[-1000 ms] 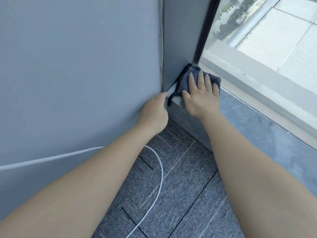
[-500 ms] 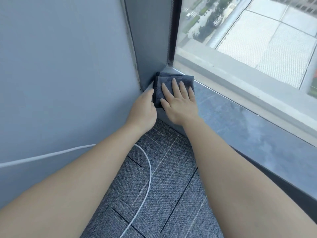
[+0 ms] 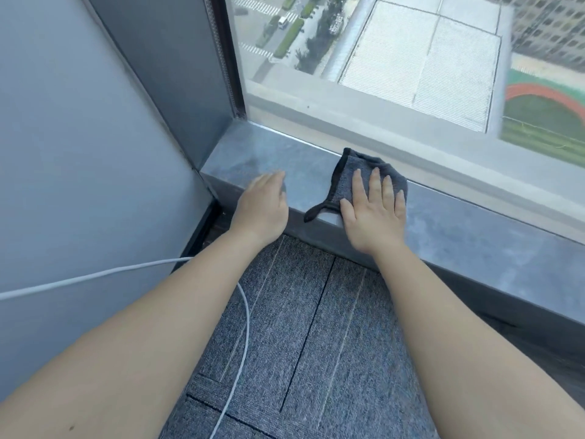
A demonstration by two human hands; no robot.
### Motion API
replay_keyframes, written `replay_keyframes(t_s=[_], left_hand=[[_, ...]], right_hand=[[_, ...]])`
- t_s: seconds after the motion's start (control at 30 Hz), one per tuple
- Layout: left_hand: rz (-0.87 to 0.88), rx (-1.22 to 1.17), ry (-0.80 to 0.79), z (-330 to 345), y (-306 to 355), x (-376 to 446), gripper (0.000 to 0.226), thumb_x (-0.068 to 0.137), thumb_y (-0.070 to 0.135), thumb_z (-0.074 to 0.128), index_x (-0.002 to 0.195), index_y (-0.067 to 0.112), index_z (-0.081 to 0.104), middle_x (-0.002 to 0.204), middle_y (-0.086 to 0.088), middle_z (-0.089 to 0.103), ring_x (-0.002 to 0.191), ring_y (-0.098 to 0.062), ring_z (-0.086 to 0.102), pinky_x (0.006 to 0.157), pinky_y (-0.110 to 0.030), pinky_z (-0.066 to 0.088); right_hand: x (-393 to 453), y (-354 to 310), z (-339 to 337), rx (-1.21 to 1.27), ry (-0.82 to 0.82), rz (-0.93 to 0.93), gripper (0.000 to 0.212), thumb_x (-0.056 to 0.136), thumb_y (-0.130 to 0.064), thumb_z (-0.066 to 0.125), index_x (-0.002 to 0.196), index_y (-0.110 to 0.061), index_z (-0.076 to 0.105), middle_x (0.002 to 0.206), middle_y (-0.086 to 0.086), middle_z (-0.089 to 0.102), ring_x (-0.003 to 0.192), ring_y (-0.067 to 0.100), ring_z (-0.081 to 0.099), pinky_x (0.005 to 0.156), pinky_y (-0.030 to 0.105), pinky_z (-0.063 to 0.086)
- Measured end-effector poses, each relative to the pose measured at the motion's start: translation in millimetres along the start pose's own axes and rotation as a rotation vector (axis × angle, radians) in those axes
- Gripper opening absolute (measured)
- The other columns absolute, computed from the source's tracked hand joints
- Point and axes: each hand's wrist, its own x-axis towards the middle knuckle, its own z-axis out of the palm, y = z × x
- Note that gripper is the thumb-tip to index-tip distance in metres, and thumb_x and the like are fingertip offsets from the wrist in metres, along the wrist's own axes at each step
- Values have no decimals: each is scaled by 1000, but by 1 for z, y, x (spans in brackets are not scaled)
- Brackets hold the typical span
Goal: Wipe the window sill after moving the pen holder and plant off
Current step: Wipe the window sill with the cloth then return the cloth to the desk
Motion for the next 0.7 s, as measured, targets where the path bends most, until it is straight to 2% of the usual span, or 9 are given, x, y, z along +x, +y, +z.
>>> replay_keyframes(t_s=[0.17, 0.23, 0.33, 0.43, 0.6, 0.7], left_hand=[[44, 36, -36, 4, 0, -4, 42, 95, 9, 32, 137, 4, 36, 143, -15, 44, 136, -26, 33, 113, -36, 23], [50, 42, -40, 5, -1, -5, 43, 95, 9, 33, 137, 4, 36, 142, -15, 45, 135, -26, 34, 112, -36, 23], [54, 55, -23, 7, 0, -6, 40, 94, 9, 33, 133, 3, 40, 138, -17, 48, 132, -28, 36, 110, -37, 25], [94, 62, -15, 15, 8, -7, 38, 94, 9, 34, 130, 2, 43, 135, -16, 51, 131, -28, 38, 109, -38, 27], [180, 91, -58, 33, 33, -6, 40, 94, 11, 34, 133, 5, 42, 139, -13, 48, 133, -29, 36, 113, -41, 26], [227, 163, -113, 45, 51, -3, 45, 94, 13, 33, 139, 11, 36, 151, -8, 35, 142, -27, 24, 118, -42, 18]], right_hand=[[1, -8, -8, 81, -49, 164, 60, 96, -33, 20, 148, -21, -8, 158, 9, -18, 145, 29, -16, 117, 50, -10], [2, -17, -8, 92, -45, 103, 62, 94, -28, 24, 148, -22, -6, 158, 7, -18, 145, 28, -17, 116, 51, -12], [-7, -22, 0, 40, 6, -114, 61, 93, -28, 26, 148, -27, -2, 159, 3, -14, 146, 23, -15, 116, 47, -13], [-16, -14, 6, 24, 4, -177, 58, 95, -32, 23, 148, -29, -2, 159, 1, -14, 146, 20, -15, 117, 43, -14], [-24, 22, 6, 41, 2, -65, 56, 97, -40, 16, 147, -29, -6, 159, 0, -15, 146, 21, -16, 116, 44, -14], [-29, 56, 2, 51, -4, 38, 56, 97, -40, 14, 147, -28, -8, 158, 1, -16, 146, 21, -17, 116, 44, -13]])
